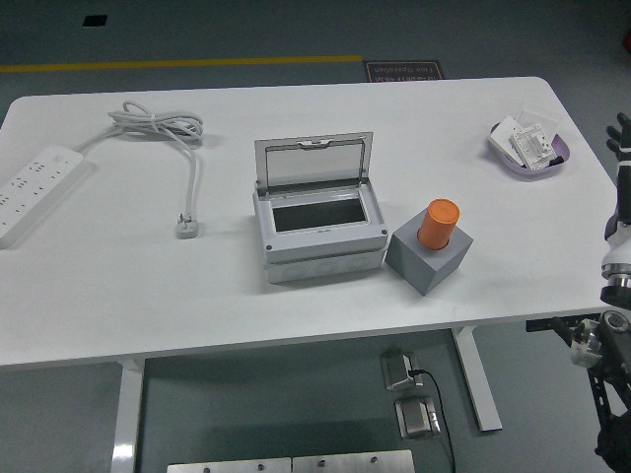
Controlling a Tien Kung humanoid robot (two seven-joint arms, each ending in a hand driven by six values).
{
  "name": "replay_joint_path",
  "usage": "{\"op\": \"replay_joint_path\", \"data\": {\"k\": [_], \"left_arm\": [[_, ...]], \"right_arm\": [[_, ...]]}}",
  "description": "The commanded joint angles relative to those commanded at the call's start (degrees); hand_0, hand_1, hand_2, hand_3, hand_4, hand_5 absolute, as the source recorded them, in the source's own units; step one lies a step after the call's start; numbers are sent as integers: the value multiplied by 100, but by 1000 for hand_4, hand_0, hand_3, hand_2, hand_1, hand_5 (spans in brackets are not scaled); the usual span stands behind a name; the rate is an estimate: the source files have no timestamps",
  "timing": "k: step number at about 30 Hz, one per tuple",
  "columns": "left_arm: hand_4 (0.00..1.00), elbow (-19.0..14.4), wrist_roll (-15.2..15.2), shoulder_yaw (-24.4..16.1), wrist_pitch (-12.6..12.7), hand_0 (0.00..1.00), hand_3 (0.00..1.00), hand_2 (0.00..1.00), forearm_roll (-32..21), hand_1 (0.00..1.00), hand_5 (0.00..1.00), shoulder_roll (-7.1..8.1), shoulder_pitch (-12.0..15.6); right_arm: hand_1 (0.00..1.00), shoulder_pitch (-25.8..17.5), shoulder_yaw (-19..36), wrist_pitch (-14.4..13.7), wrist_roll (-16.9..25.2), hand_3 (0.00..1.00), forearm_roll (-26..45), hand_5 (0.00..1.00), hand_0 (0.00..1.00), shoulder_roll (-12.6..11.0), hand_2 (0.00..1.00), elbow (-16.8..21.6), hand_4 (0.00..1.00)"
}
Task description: Fetch the battery,place it into the box,close the lid of the box
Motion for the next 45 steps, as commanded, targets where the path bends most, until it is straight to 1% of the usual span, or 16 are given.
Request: {"op": "replay_joint_path", "data": {"k": [45], "left_arm": [[726,0,13,-49,-1,685,747,663,-6,691,445,-1,28]], "right_arm": [[784,15,16,-6,-41,860,-178,851,816,2,802,-85,972]]}}
